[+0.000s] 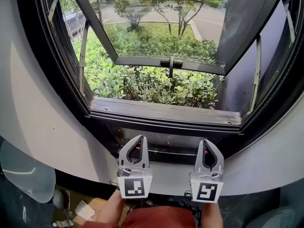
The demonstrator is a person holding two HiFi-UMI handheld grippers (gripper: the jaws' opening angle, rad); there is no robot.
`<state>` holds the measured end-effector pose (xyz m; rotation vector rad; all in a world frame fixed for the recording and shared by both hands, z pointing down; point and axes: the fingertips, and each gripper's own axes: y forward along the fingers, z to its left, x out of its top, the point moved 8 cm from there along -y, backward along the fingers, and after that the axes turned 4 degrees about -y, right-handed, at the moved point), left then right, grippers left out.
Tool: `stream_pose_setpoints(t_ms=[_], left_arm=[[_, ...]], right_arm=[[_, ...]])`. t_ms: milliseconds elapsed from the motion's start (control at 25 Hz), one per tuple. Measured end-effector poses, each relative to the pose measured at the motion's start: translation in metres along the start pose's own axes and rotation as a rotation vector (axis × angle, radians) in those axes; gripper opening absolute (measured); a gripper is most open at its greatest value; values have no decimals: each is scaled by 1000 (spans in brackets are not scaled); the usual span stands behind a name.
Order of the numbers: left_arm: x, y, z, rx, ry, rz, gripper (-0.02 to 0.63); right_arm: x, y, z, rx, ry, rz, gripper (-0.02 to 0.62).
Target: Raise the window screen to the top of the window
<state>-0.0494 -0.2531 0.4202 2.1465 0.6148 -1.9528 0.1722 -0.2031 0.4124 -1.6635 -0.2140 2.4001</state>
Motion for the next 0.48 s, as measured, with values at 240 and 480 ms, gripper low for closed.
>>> stream_pose_setpoints(t_ms=[240, 480], left_arm=[[0, -1, -2, -3, 9, 5, 5], [2, 1, -3, 2, 9, -1, 5]], right_arm=[[-1, -1, -2, -5, -1, 4, 9], [-2, 2, -3, -4, 1, -6, 9]])
